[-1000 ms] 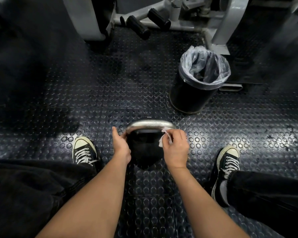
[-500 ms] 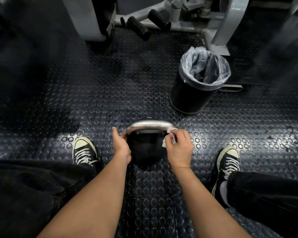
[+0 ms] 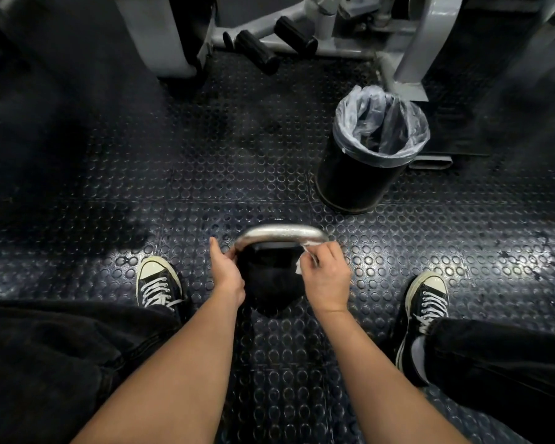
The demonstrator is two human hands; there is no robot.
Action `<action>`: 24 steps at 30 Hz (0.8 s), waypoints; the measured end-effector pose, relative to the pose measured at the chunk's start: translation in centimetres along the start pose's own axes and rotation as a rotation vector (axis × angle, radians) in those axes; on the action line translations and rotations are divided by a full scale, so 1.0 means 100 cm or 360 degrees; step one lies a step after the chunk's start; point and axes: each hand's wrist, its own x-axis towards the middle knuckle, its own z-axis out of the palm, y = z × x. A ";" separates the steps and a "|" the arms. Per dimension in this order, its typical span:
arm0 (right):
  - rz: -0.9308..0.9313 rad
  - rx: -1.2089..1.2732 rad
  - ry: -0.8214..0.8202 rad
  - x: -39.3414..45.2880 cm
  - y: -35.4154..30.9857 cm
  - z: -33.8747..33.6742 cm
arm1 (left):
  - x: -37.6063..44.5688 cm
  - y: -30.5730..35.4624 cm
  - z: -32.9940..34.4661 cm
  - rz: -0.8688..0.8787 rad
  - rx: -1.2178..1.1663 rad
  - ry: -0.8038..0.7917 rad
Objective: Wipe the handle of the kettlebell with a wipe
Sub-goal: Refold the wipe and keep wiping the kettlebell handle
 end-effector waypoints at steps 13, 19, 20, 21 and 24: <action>0.0001 -0.0003 0.0088 0.005 0.005 -0.008 | 0.002 -0.001 -0.001 0.0033 0.0011 -0.0015; -0.0143 -0.0059 0.0018 0.004 0.003 -0.006 | 0.004 0.000 -0.002 0.0011 0.0005 -0.0013; -0.0117 -0.0075 0.0010 0.003 0.006 -0.006 | 0.004 -0.001 -0.002 -0.0009 0.0004 -0.0018; -0.0088 -0.0073 0.0023 0.003 0.008 -0.006 | 0.004 -0.001 -0.002 -0.0017 0.0006 -0.0020; -0.0071 -0.0081 0.0090 0.002 0.007 -0.001 | 0.004 0.000 -0.002 -0.0017 0.0014 -0.0006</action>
